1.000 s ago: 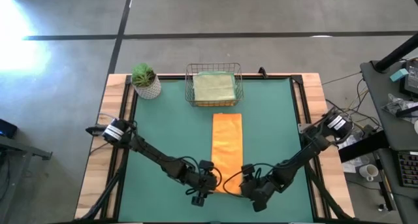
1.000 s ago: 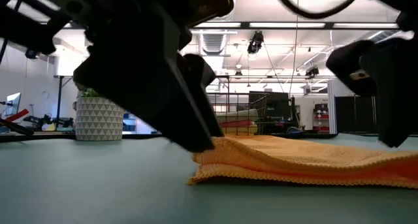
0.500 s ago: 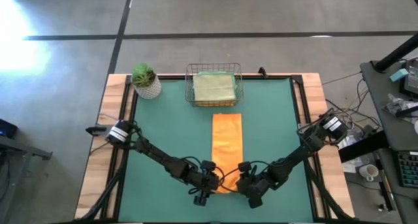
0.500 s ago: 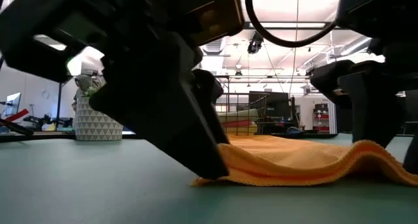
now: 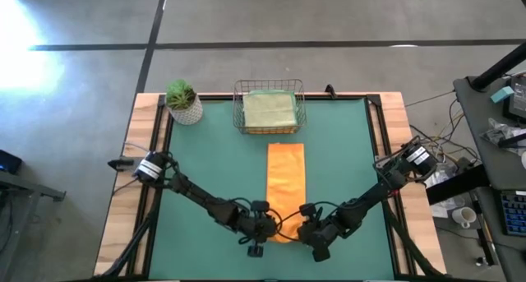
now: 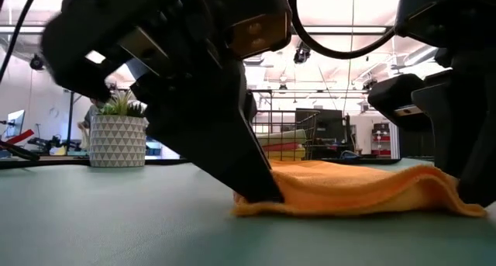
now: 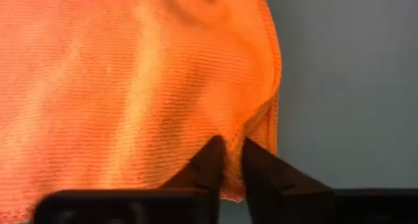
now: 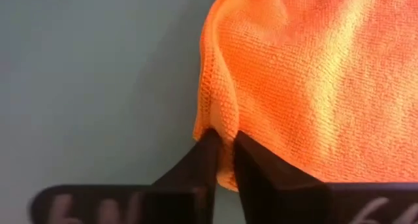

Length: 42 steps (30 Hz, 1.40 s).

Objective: Fold microfiber towels
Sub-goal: Fold the orange microfiber cloth

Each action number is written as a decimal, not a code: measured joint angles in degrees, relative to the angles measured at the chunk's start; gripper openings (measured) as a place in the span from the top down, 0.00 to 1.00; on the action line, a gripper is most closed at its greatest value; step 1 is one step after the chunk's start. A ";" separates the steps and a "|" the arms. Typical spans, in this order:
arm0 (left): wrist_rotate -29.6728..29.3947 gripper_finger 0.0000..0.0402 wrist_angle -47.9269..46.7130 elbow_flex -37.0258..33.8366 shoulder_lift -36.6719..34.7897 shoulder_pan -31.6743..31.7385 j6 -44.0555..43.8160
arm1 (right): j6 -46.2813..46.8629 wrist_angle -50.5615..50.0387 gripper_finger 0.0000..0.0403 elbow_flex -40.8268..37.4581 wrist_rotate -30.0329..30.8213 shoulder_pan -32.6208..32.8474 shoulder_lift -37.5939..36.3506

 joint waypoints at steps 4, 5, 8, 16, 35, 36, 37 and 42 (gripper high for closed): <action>0.26 0.98 -0.27 -0.05 -0.61 0.15 -1.21 | 0.00 -0.26 0.97 0.00 0.11 0.00 0.00; 0.29 0.98 -0.48 -0.07 -0.91 0.18 -1.48 | 0.00 -0.43 0.97 0.00 0.07 0.00 -0.01; 0.47 0.99 -1.09 -0.11 -1.62 0.20 -1.62 | 0.40 -1.20 0.98 0.00 0.09 0.00 -0.31; 1.08 1.00 -1.60 -0.07 -3.27 0.22 -3.07 | 0.50 -2.61 0.98 -0.15 -0.85 -0.07 -2.55; 8.55 1.00 -15.59 9.45 -13.81 1.97 -5.12 | 17.35 -5.23 0.98 -0.13 -2.31 0.80 -16.33; 8.31 1.00 -16.67 10.07 -14.21 1.87 -5.83 | 18.85 -5.15 0.98 -0.13 -2.04 1.06 -16.68; 7.85 1.00 -17.85 10.60 -14.68 1.67 -5.92 | 20.15 -5.16 0.98 -0.06 -1.91 1.14 -17.17; 3.61 1.00 -21.13 11.01 -15.39 1.67 -5.52 | 21.55 -7.50 0.98 -0.04 3.67 1.27 -17.44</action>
